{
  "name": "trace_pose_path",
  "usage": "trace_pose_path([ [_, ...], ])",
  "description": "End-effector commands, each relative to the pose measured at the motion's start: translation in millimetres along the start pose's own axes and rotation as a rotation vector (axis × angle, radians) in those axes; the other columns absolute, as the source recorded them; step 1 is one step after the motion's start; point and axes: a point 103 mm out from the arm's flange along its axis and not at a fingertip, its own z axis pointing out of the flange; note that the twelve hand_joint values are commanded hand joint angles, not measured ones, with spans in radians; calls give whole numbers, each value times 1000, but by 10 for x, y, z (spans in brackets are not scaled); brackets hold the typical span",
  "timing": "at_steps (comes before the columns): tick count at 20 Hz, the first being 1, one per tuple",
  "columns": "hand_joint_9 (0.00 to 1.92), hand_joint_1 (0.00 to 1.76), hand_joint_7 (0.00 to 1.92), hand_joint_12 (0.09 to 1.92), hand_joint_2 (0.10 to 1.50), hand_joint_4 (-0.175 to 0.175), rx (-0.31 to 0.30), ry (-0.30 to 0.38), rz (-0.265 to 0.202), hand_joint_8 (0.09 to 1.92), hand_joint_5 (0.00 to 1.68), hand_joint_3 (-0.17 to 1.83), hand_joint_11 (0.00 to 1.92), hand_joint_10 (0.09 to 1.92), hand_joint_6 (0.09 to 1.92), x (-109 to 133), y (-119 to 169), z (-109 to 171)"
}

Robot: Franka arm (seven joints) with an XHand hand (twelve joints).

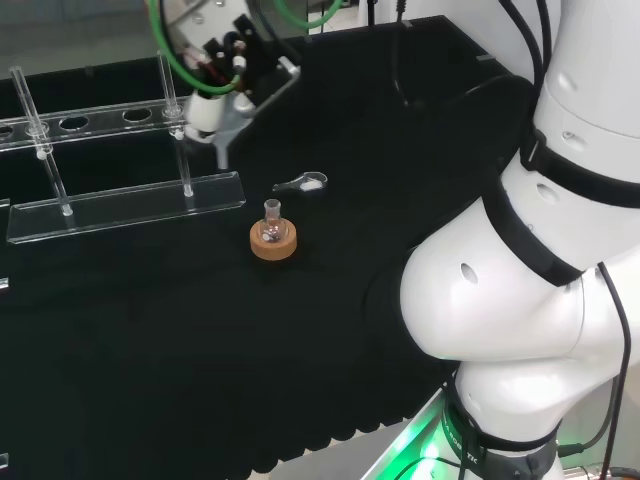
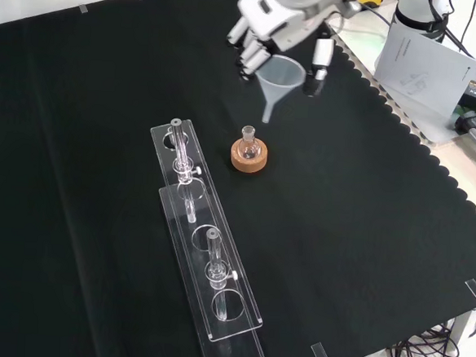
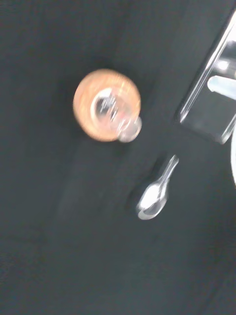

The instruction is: Place the funnel on the round-bottom flask.

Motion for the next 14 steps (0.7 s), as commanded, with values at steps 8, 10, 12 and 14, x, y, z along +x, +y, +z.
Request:
trace_pose_path([
  [8,1012,597,698,1302,770,-66,130,11,54,815,501,403,564,627,703,-191,244,497],
  [10,1012,597,698,1303,769,-66,133,9,54,814,501,404,564,627,703,-172,259,508],
  [12,1012,597,698,1303,769,-66,135,10,52,814,501,405,564,628,702,-160,265,519],
  [14,1011,597,697,1303,768,-66,138,12,49,814,501,407,564,628,702,-165,263,521],
])
